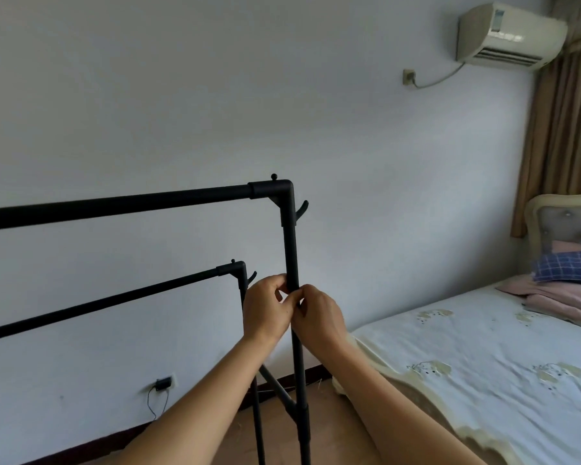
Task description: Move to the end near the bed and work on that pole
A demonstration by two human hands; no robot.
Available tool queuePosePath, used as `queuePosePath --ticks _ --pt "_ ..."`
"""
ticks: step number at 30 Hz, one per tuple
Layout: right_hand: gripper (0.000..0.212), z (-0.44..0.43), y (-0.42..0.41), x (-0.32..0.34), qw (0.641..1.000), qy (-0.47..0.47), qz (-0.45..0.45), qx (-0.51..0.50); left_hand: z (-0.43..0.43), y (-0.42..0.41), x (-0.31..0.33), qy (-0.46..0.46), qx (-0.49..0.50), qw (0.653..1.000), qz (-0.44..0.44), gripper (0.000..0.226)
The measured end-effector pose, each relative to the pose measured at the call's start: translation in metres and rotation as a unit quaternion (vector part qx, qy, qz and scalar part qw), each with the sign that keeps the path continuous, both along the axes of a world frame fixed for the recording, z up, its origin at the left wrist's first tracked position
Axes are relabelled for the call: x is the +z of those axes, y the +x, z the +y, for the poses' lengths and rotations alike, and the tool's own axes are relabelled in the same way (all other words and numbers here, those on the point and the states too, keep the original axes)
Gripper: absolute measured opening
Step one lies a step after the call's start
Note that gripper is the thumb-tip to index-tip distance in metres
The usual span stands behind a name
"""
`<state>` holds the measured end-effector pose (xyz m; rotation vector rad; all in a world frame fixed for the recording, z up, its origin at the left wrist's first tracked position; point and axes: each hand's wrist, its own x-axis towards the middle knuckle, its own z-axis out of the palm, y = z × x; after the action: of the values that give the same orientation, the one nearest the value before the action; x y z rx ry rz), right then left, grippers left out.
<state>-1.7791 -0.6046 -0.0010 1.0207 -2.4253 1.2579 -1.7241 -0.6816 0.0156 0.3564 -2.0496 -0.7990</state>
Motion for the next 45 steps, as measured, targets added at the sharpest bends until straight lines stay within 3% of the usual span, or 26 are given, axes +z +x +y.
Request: queuePosePath --ticks 14,25,45 --pt "0.019 -0.13 -0.13 0.002 0.997 0.013 -0.006 0.077 -0.121 -0.119 -0.001 0.009 0.084 0.996 -0.01 0.002" --pt "0.007 -0.241 -0.245 0.0 0.996 0.015 0.009 0.087 -0.231 -0.231 -0.001 -0.021 0.094 0.995 -0.006 0.003" --pt "0.015 -0.363 -0.472 -0.002 0.997 0.011 0.012 0.08 -0.351 -0.455 -0.001 -0.035 0.095 0.995 -0.008 0.005"
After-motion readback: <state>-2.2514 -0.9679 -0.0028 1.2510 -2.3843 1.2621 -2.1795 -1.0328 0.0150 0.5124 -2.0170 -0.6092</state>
